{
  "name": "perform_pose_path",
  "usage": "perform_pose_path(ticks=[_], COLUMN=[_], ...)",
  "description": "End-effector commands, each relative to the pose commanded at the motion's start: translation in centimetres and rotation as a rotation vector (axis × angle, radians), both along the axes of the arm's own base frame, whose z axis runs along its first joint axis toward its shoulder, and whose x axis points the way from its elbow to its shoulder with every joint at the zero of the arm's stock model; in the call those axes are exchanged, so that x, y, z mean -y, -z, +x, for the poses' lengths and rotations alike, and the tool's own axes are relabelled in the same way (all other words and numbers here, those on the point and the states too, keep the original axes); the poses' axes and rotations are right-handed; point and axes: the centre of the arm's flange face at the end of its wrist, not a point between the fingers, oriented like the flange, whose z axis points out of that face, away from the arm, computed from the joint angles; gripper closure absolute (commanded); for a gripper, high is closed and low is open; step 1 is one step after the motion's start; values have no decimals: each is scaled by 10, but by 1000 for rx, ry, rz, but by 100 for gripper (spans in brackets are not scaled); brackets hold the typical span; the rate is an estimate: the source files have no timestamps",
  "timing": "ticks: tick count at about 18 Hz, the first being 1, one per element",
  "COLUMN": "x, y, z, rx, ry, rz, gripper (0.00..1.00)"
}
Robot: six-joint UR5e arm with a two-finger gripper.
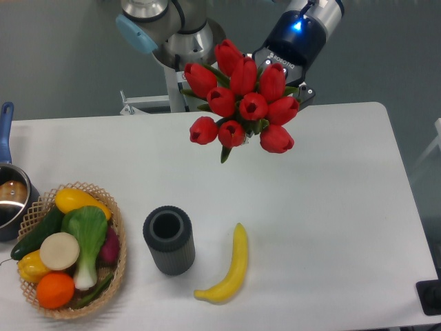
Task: Insert the flowers into the vase
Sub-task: 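Carry the red tulip bunch with the gripper toward the black vase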
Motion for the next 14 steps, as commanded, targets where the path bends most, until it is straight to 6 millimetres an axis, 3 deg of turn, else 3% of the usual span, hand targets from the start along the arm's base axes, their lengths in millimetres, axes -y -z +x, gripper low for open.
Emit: perform_pose_path(ticks=[5,9,14], x=[-1,-15,-58], y=[4,6,16], z=[3,14,33], rx=[2,-10,-9], ry=[4,43,135], rz=[1,6,6], gripper=[62,62,62])
